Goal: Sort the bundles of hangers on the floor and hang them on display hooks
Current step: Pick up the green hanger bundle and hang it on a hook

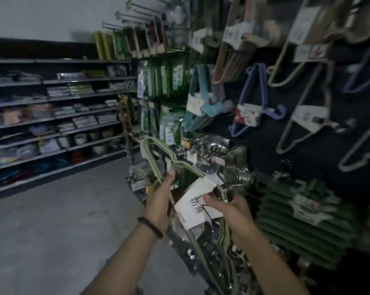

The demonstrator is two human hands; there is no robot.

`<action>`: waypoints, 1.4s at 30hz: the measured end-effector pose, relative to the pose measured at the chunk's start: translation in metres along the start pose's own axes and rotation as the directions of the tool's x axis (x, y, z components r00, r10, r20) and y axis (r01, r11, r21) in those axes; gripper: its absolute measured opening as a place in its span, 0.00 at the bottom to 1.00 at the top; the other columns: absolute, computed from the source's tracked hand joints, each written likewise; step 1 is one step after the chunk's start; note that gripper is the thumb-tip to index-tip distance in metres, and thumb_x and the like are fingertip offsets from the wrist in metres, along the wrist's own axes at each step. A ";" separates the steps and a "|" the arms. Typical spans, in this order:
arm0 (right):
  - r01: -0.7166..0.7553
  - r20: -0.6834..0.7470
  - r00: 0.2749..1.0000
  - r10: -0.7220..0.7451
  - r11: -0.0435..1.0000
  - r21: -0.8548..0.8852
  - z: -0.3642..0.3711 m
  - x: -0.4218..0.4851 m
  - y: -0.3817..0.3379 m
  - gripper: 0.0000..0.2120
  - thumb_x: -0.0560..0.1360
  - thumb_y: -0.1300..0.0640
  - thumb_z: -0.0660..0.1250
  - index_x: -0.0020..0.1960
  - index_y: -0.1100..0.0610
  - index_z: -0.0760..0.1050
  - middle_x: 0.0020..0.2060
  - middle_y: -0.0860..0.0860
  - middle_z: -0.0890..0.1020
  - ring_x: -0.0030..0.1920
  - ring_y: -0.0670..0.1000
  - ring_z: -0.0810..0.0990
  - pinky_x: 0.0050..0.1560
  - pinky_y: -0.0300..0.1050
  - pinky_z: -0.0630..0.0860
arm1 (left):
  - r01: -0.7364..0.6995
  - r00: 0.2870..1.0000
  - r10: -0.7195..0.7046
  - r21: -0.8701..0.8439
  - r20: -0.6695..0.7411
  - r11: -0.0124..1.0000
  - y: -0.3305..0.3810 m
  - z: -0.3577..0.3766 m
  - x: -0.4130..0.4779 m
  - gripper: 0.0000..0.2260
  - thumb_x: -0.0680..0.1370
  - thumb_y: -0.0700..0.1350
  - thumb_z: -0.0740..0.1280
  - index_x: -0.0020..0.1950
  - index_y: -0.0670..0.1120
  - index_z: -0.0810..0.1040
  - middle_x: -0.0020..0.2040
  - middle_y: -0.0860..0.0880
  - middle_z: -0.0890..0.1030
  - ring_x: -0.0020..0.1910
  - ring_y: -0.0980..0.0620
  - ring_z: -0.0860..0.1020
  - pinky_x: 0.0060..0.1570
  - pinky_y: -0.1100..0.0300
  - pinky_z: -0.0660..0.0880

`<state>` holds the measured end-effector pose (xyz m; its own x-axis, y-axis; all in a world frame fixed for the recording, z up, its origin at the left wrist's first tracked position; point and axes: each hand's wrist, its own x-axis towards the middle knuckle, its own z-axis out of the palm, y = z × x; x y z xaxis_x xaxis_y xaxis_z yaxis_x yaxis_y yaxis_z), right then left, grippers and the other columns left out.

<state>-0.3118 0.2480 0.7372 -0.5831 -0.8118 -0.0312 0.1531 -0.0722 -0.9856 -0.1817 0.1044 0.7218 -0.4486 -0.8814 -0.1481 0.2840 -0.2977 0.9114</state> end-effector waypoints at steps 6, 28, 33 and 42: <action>-0.055 -0.079 0.996 0.033 0.954 -0.295 -0.045 -0.038 -0.030 0.11 0.79 0.44 0.72 0.52 0.50 0.81 0.49 0.42 0.87 0.44 0.40 0.85 0.40 0.33 0.76 | -0.078 0.997 0.078 -0.001 0.003 0.997 0.014 0.090 -0.007 0.30 0.70 0.62 0.78 0.65 0.46 0.82 0.56 0.49 0.86 0.51 0.54 0.85 0.57 0.50 0.81; -0.117 -0.328 0.747 -0.578 0.372 -0.921 -0.326 -0.107 -0.175 0.10 0.85 0.44 0.58 0.51 0.50 0.67 0.35 0.51 0.79 0.33 0.53 0.79 0.31 0.50 0.74 | -0.412 0.645 0.157 0.166 0.748 0.896 -0.039 0.422 -0.133 0.25 0.72 0.67 0.68 0.53 0.48 0.87 0.48 0.53 0.89 0.50 0.56 0.86 0.53 0.60 0.81; -0.187 -0.383 0.660 -0.647 0.352 -0.917 -0.357 -0.126 -0.183 0.12 0.83 0.40 0.60 0.49 0.48 0.69 0.40 0.46 0.78 0.36 0.47 0.78 0.36 0.47 0.77 | -0.527 0.591 0.160 0.229 0.791 0.819 -0.045 0.462 -0.127 0.42 0.74 0.78 0.55 0.46 0.38 0.81 0.38 0.43 0.85 0.42 0.43 0.85 0.45 0.53 0.80; -0.539 -0.596 0.548 -0.587 0.298 -0.788 -0.411 -0.151 -0.217 0.04 0.84 0.51 0.63 0.55 0.49 0.69 0.43 0.48 0.78 0.40 0.48 0.80 0.41 0.47 0.80 | -0.838 0.091 0.238 -0.055 0.967 0.543 -0.025 0.488 -0.081 0.09 0.84 0.53 0.63 0.59 0.53 0.81 0.51 0.57 0.85 0.51 0.63 0.82 0.50 0.70 0.75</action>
<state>-0.5847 0.6248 0.8871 -0.8851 -0.0572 0.4618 -0.2691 0.8726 -0.4077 -0.5661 0.3621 0.8979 -0.7927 0.2032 0.5748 0.5765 0.5564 0.5984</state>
